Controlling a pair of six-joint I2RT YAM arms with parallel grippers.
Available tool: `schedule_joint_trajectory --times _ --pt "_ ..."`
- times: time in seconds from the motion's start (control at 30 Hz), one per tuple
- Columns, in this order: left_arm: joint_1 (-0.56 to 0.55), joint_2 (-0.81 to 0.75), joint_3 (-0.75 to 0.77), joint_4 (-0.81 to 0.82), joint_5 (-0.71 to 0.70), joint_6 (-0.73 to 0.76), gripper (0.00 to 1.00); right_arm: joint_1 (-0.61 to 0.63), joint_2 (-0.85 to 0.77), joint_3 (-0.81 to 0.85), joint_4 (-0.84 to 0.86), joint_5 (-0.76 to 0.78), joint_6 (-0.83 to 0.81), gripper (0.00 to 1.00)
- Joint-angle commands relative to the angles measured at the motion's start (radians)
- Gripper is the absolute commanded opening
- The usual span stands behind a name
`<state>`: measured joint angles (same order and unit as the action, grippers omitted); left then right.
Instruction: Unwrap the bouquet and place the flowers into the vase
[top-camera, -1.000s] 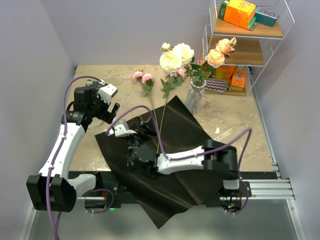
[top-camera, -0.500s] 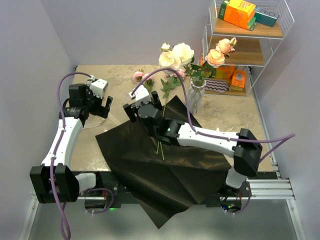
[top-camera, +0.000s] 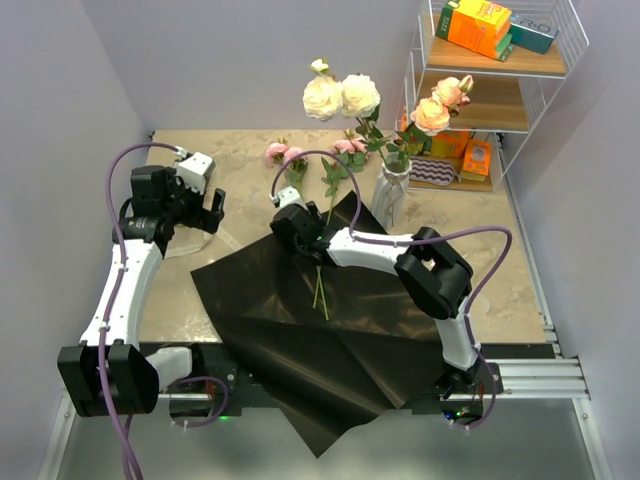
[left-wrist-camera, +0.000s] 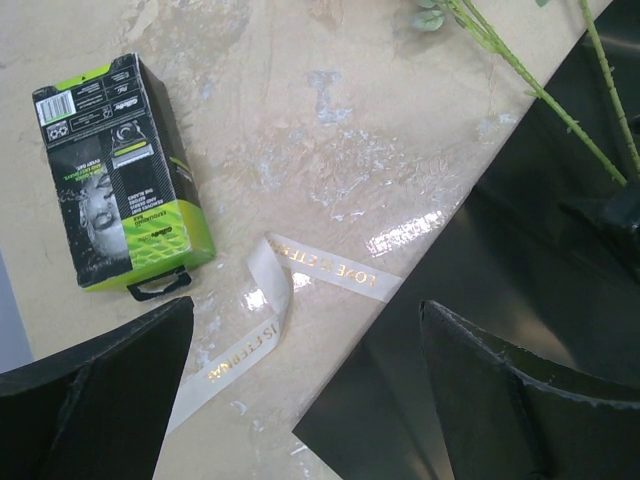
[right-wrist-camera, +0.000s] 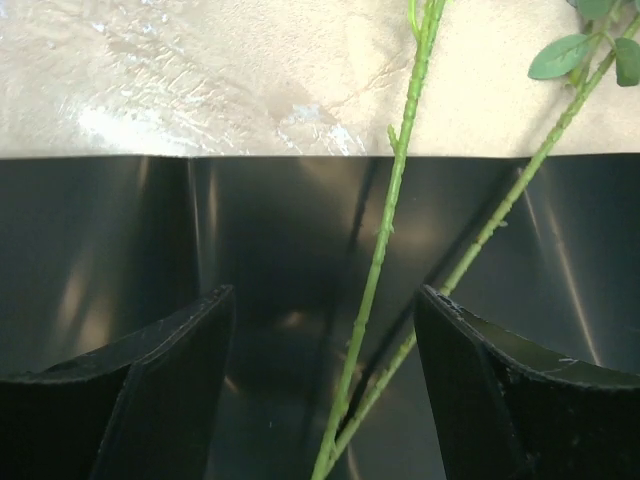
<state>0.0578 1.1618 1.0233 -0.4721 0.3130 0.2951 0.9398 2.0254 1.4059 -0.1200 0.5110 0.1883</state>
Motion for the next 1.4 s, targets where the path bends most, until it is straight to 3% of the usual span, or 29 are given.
schedule_joint_trajectory --times 0.0,0.6,0.77,0.87,1.13,1.3,1.37 --pt "0.005 -0.025 0.027 0.016 0.034 0.006 0.99 -0.024 0.015 0.080 0.036 -0.023 0.034 0.73" --pt "0.005 -0.028 0.015 0.012 0.063 0.024 0.99 -0.116 0.136 0.129 0.102 -0.132 0.054 0.68" --pt "0.005 -0.028 0.020 0.006 0.064 0.027 0.99 -0.142 0.185 0.185 0.079 -0.172 0.080 0.62" --pt "0.005 -0.025 0.018 0.003 0.063 0.030 0.99 -0.159 0.217 0.229 0.048 -0.200 0.092 0.52" --pt "0.005 -0.027 0.020 -0.002 0.060 0.033 0.99 -0.167 0.262 0.277 0.002 -0.215 0.096 0.39" --pt "0.005 -0.028 0.024 -0.002 0.055 0.032 0.99 -0.168 0.233 0.255 0.013 -0.229 0.105 0.05" --pt "0.005 -0.028 0.030 -0.002 0.046 0.019 0.99 -0.167 0.214 0.240 0.026 -0.221 0.105 0.00"
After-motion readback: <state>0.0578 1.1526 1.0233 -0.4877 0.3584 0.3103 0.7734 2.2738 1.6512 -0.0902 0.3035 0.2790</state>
